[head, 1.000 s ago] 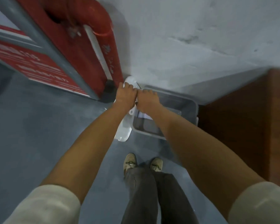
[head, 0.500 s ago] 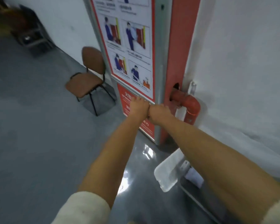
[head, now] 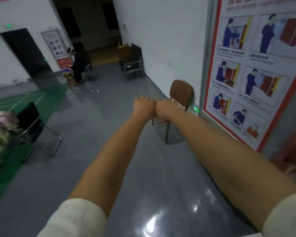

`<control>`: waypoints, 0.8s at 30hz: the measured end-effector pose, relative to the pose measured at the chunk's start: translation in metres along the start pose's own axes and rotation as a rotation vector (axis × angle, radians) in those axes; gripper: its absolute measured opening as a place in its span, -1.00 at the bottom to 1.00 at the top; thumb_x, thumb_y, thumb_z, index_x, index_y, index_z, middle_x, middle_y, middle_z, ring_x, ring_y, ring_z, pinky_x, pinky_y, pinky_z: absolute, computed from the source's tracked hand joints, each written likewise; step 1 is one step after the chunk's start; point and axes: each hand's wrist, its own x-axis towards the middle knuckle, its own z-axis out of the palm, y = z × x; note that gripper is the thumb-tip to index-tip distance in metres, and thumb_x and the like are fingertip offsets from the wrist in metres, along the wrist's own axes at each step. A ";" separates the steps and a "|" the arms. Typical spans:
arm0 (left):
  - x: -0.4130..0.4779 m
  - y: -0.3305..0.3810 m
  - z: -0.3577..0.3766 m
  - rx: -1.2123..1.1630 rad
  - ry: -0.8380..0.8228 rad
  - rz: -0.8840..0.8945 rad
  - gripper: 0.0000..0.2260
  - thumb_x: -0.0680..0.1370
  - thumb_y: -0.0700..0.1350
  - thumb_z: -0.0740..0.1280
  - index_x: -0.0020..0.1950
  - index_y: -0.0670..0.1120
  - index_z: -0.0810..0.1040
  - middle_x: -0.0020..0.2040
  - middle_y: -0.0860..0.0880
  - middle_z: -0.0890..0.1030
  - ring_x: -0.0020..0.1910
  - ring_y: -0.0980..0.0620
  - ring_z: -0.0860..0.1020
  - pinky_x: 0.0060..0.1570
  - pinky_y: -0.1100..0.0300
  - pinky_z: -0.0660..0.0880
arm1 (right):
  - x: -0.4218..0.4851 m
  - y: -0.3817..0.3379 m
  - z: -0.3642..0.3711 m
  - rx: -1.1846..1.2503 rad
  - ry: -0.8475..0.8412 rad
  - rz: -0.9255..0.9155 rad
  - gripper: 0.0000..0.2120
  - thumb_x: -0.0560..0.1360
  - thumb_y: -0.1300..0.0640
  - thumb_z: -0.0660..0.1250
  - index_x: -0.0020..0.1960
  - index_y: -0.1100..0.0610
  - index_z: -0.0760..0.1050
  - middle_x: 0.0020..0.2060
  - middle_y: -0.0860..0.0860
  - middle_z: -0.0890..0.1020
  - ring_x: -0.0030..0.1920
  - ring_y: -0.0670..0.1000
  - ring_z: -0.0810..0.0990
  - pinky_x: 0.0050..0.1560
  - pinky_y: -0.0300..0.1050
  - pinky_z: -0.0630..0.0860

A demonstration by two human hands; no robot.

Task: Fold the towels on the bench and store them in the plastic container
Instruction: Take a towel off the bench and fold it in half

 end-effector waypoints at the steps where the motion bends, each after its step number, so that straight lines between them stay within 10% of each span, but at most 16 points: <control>1: -0.002 -0.028 0.005 -0.006 -0.005 -0.037 -0.66 0.62 0.00 0.25 0.37 -0.03 0.50 0.38 -0.12 0.51 0.41 -0.16 0.40 0.39 -0.01 0.30 | 0.015 -0.025 -0.002 0.000 -0.010 -0.039 -0.63 0.59 0.04 0.23 0.38 0.04 0.47 0.37 0.11 0.52 0.38 0.19 0.47 0.41 0.14 0.34; 24: -0.087 -0.630 0.158 -0.033 -0.099 -0.898 -0.60 0.60 0.18 0.27 0.29 -0.06 0.55 0.27 -0.15 0.57 0.26 -0.18 0.52 0.18 -0.04 0.45 | 0.308 -0.626 -0.015 -0.029 -0.088 -0.888 -0.54 0.48 -0.09 0.39 0.36 -0.07 0.46 0.26 0.10 0.58 0.19 0.19 0.56 0.23 0.14 0.54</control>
